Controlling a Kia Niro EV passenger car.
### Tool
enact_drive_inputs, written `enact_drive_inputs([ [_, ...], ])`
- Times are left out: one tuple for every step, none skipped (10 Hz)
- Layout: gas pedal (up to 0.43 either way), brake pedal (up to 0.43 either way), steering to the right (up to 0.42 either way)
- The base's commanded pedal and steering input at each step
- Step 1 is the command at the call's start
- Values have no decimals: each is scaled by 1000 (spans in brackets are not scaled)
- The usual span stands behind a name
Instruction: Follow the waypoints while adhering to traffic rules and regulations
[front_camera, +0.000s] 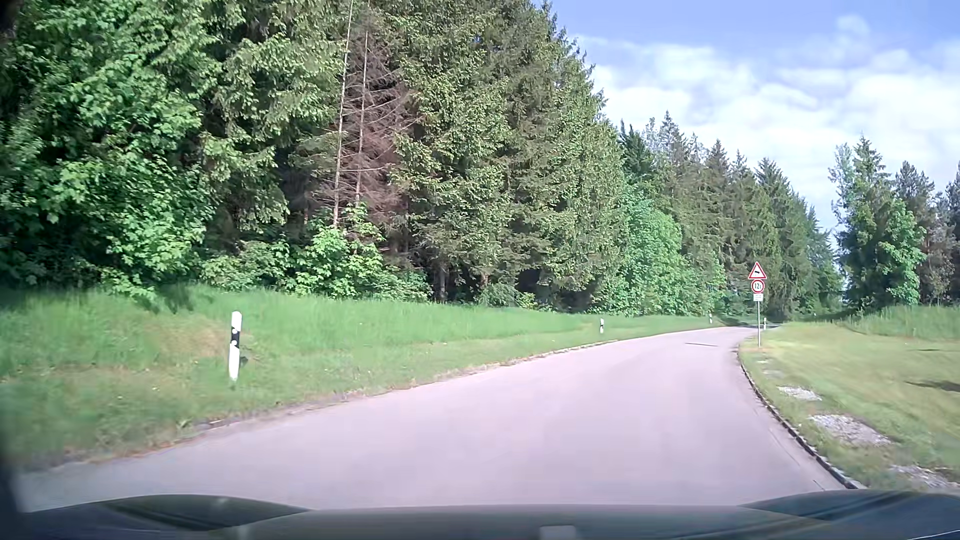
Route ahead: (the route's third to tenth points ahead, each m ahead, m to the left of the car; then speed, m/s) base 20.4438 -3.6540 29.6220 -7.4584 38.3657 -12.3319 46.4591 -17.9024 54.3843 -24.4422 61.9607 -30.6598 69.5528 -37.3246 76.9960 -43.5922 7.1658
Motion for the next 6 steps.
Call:
enact_drive_inputs([
  [110,0,90],
  [110,0,96],
  [110,0,99],
  [110,0,100],
  [110,0,101],
  [118,0,101],
])
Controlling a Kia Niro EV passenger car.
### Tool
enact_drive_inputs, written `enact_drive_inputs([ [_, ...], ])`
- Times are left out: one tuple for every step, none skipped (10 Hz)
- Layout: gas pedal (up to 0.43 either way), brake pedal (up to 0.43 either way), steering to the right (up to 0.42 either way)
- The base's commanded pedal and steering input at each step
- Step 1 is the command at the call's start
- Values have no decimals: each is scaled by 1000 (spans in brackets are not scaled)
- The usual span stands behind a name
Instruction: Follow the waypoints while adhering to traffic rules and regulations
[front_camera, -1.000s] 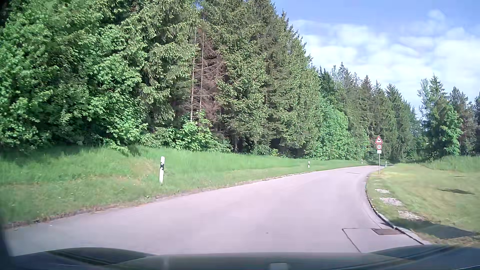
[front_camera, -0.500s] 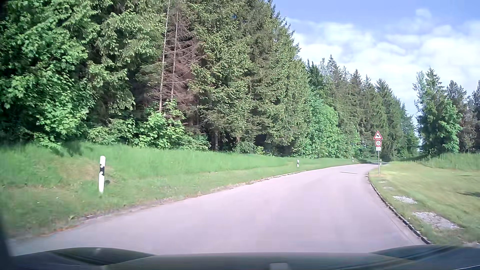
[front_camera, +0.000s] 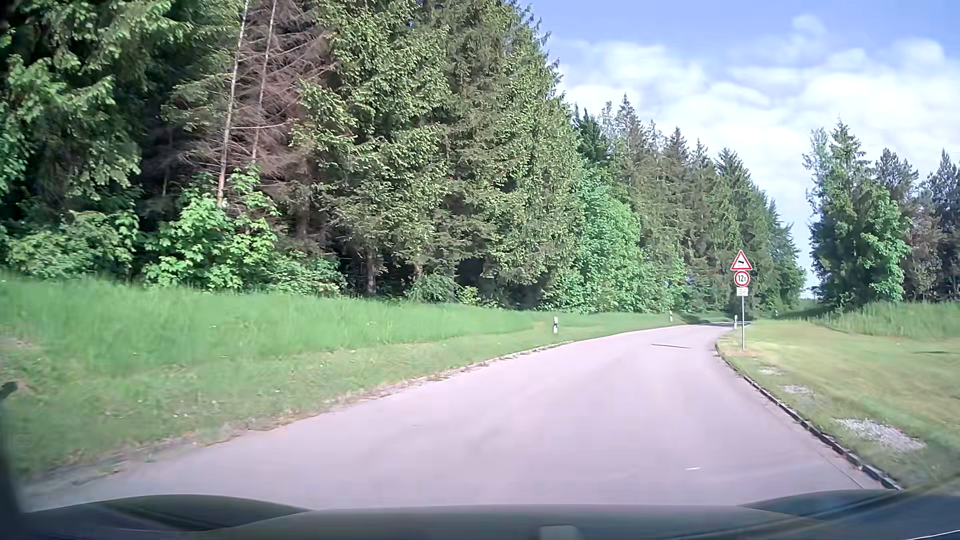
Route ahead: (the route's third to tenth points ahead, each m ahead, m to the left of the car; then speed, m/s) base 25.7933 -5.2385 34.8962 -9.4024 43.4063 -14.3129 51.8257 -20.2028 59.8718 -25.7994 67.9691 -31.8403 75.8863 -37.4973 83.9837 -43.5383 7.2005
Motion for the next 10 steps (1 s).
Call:
enact_drive_inputs([
  [118,0,101],
  [118,0,101],
  [118,0,101],
  [118,0,99],
  [118,0,96],
  [118,0,94],
  [118,0,92],
  [118,0,89],
  [118,0,84],
  [118,0,80],
])
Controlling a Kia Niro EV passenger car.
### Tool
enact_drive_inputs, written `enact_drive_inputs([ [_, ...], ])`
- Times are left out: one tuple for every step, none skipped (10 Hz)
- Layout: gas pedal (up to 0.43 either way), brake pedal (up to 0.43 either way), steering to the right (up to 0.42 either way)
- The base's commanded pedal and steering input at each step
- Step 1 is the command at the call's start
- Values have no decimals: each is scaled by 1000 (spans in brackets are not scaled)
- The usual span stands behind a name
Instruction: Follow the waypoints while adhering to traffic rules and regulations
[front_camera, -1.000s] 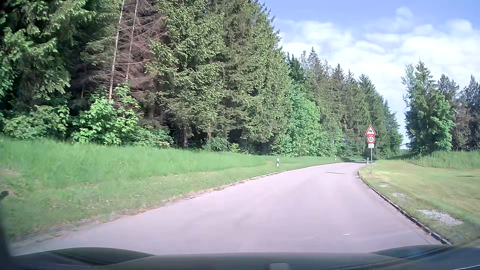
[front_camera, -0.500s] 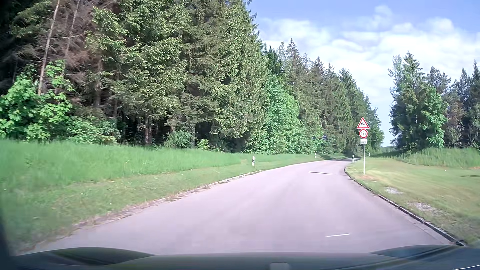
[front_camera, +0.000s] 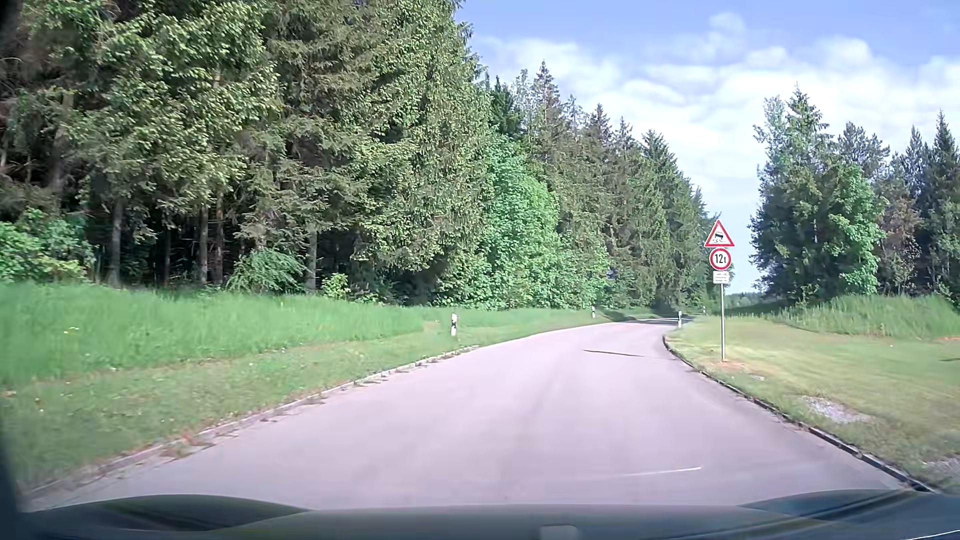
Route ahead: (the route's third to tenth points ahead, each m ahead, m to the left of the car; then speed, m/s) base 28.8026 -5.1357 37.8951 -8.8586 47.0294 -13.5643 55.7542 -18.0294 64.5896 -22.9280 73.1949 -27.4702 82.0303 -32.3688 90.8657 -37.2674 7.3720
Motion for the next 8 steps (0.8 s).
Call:
enact_drive_inputs([
  [118,0,79],
  [118,0,75],
  [118,0,72],
  [118,0,68],
  [130,0,63],
  [130,0,59],
  [130,0,53],
  [138,0,45],
])
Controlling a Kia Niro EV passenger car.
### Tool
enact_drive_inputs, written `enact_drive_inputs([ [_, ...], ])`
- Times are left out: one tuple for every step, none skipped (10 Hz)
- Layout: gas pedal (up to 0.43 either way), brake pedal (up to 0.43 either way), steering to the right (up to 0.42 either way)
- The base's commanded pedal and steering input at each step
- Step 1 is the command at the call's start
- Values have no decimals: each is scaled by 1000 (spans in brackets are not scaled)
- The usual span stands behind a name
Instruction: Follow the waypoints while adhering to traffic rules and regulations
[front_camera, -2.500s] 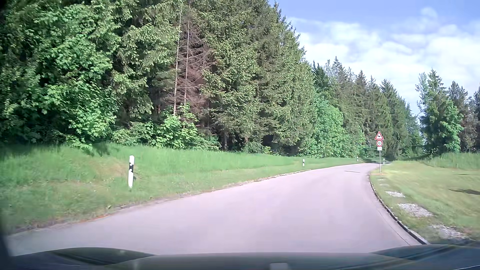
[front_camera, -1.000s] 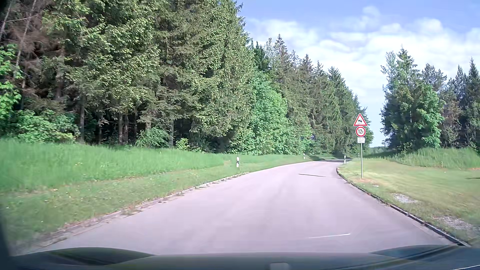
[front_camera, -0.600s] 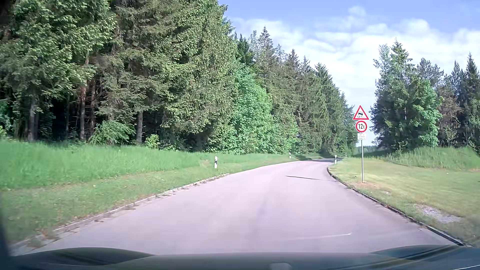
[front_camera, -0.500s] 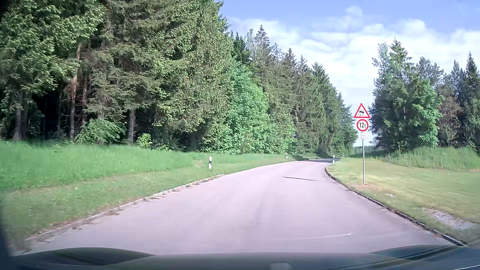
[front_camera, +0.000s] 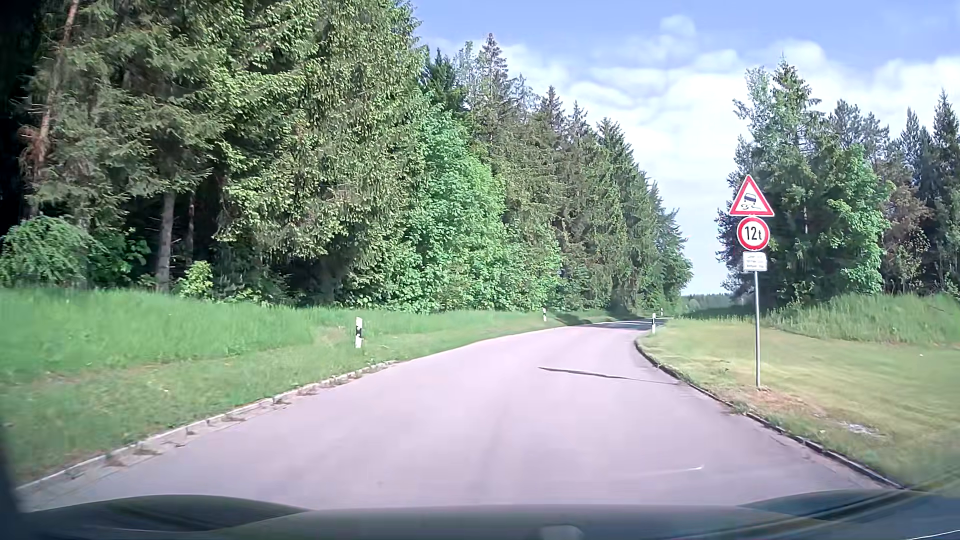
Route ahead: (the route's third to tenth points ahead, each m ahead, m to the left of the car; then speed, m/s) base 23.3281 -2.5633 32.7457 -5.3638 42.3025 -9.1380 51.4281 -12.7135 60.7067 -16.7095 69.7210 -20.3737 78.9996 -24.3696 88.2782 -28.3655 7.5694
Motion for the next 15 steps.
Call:
enact_drive_inputs([
  [138,0,40],
  [150,0,38],
  [157,0,38],
  [157,0,38],
  [157,0,38],
  [157,0,38],
  [157,0,36],
  [157,0,34],
  [157,0,34],
  [157,0,35],
  [169,0,36],
  [169,0,38],
  [169,0,39],
  [169,0,39],
  [169,0,40],
])
